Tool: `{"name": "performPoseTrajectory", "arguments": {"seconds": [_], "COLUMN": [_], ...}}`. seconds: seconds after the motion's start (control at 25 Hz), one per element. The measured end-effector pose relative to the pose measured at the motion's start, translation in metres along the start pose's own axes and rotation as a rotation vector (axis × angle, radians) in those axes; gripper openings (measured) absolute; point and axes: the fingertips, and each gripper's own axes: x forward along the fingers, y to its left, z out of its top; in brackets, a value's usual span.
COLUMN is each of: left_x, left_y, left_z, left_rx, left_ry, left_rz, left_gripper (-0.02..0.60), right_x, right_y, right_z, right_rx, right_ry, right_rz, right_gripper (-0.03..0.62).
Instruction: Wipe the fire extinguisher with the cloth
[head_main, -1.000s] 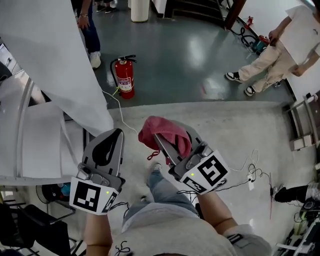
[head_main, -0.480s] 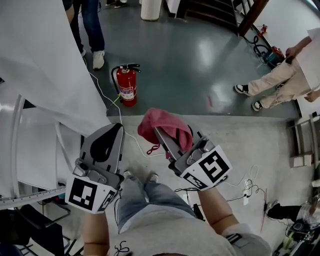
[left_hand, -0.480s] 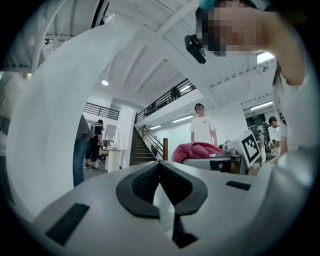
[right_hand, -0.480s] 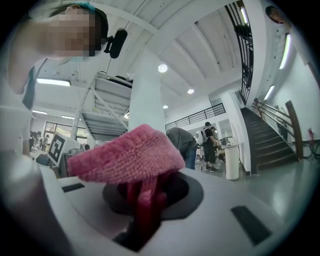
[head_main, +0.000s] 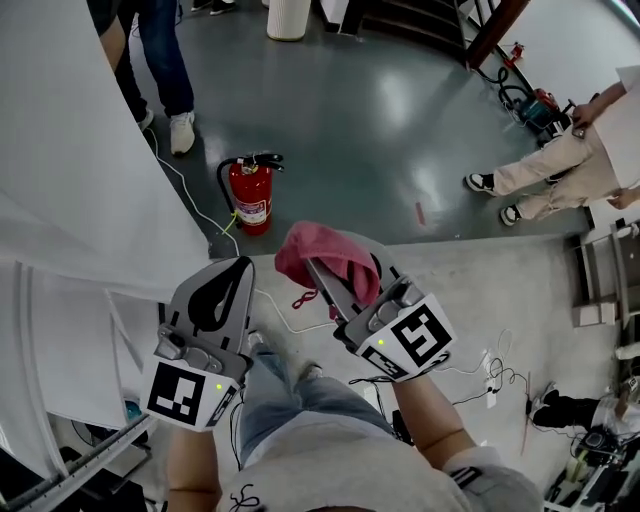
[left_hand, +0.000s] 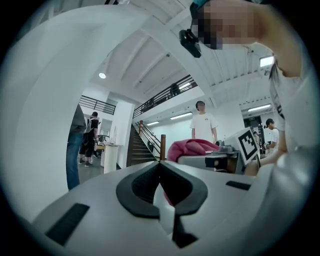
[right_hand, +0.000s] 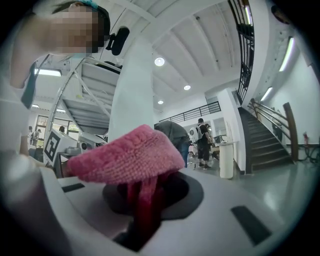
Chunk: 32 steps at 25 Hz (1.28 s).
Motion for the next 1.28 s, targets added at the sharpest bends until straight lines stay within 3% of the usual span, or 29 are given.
{"name": "performPoseTrajectory", "arguments": {"seconds": [0.28, 0.48, 0.84, 1.04, 1.28], "left_x": [0.032, 0.051, 0.077, 0.085, 0.086], "left_y": [0.051, 0.068, 0.081, 0.094, 0.101], "left_z": [-0.033, -0.081, -0.206, -0.294, -0.381], "left_rx": [-0.016, -0.004, -0.005, 0.056, 0.066], "left_ry": [0.042, 0.032, -0.071, -0.051, -0.104], "left_rz": [-0.059, -0.053, -0.048, -0.015, 0.021], "left_gripper": [0.005, 0.005, 0.005, 0.005, 0.005], "right_x": [0.070, 0.090, 0.113, 0.134, 0.148], "right_y": [-0.029, -0.051, -0.099, -0.114, -0.119], "right_z": [-0.034, -0.087, -0.232, -0.310, -0.398], "right_rx": [-0.032, -0.060, -0.151, -0.197, -0.307], "right_ry": [0.006, 0.009, -0.003, -0.054, -0.088], "right_rz": [-0.015, 0.001, 0.027, 0.048, 0.078], "right_gripper": [0.067, 0.067, 0.067, 0.067, 0.067]}}
